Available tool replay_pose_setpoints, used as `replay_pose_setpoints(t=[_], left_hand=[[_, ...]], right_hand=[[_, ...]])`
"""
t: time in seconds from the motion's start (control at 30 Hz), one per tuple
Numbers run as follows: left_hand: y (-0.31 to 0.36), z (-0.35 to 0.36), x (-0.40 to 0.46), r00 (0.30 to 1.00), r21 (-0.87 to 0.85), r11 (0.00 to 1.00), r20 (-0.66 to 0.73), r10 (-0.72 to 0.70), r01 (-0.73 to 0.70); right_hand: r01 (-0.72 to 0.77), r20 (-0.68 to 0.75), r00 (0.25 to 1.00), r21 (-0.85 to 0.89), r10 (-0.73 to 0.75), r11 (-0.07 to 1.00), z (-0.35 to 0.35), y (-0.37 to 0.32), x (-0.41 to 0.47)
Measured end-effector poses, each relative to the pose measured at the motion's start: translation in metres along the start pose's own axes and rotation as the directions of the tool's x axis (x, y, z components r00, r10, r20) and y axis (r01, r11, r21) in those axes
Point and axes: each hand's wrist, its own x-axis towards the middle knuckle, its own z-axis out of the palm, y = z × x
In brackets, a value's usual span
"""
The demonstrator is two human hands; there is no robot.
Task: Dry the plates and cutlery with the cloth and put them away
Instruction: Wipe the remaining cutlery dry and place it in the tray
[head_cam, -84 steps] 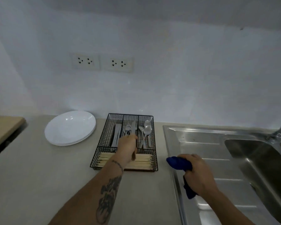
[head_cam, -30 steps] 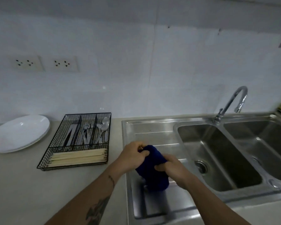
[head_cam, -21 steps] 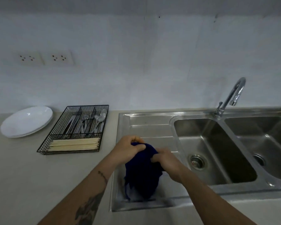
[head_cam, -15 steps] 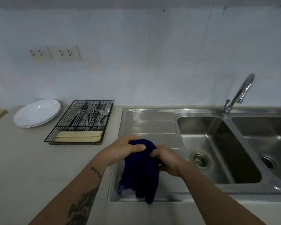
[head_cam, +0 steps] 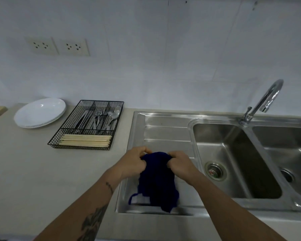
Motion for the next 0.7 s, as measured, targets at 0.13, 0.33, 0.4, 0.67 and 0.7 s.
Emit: replay_pose_setpoints(t=[0.13,0.33,0.4,0.67,0.7], left_hand=[[0.006,-0.002,0.003,0.979,-0.067,0.998,0.201,0.013,0.0],[0.003,0.019,0.003,0.994,0.054,0.998,0.107,0.033,-0.039],[0.003,0.016,0.002,0.994,0.074,0.993,0.07,0.084,-0.089],[0.015,-0.002,-0.008,0.988,0.093,0.984,0.031,0.148,-0.15],[0.018,-0.002,-0.011,0.985,0.11,0.979,0.021,0.172,-0.174]], right_hand=[[0.053,-0.052,0.997,0.064,-0.049,0.997,0.0,-0.005,0.002],[0.099,-0.067,0.993,0.043,-0.096,0.994,0.0,-0.006,-0.002],[0.094,-0.064,0.994,0.043,-0.091,0.995,-0.002,-0.007,-0.004],[0.093,0.068,0.993,0.023,-0.094,0.995,-0.017,-0.015,-0.02],[0.088,0.104,0.99,0.068,-0.095,0.994,-0.016,-0.015,-0.022]])
